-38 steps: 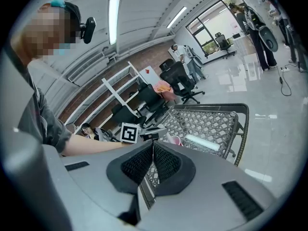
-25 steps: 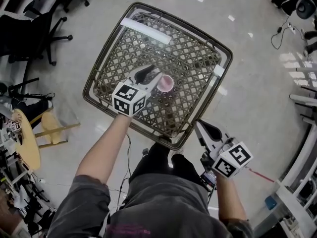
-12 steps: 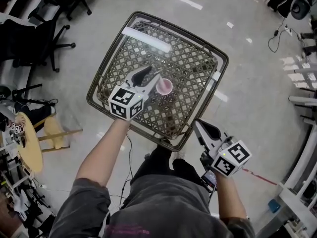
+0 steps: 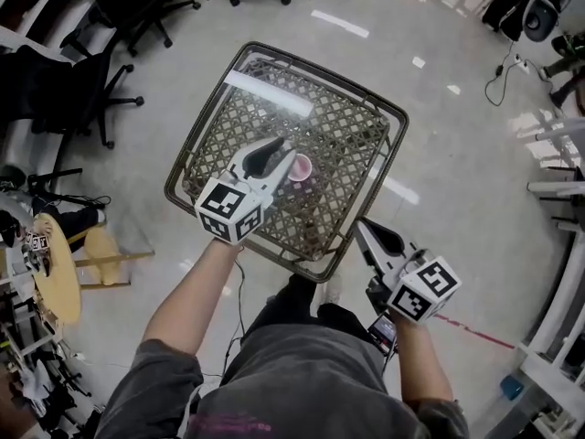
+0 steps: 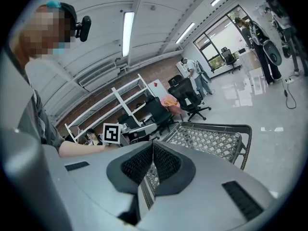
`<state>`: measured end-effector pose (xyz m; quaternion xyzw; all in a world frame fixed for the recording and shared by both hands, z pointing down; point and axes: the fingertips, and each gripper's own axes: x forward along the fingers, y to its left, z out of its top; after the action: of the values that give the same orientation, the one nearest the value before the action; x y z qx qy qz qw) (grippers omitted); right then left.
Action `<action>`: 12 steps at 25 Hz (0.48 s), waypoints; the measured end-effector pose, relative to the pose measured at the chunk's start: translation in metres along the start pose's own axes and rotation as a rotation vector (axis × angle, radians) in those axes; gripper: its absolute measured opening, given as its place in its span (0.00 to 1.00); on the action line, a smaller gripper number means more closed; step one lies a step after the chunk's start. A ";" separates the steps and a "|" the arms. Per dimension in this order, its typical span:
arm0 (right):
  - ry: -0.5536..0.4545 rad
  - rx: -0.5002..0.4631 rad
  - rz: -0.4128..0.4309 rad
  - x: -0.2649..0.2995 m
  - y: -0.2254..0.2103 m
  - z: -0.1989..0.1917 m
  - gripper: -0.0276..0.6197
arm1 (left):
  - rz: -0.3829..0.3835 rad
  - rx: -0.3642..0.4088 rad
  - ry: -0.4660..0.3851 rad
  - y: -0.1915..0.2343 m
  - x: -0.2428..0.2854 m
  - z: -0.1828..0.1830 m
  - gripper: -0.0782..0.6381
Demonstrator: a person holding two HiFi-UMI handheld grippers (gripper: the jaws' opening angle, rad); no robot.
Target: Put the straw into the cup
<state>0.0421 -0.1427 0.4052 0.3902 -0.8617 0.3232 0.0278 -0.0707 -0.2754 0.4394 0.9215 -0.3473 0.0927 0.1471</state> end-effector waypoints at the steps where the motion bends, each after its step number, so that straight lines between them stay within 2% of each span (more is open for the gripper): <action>1: -0.007 -0.002 0.002 -0.003 0.001 0.002 0.06 | -0.001 0.003 -0.005 -0.006 -0.003 0.003 0.26; 7: -0.039 -0.027 0.026 -0.015 0.010 0.017 0.06 | 0.012 0.020 -0.014 -0.034 -0.024 0.013 0.17; 12: -0.063 -0.045 0.052 -0.024 0.019 0.025 0.06 | 0.032 -0.005 -0.003 -0.062 -0.043 0.007 0.13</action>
<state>0.0506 -0.1320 0.3678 0.3768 -0.8790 0.2921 0.0009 -0.0608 -0.2072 0.4081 0.9157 -0.3623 0.0927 0.1473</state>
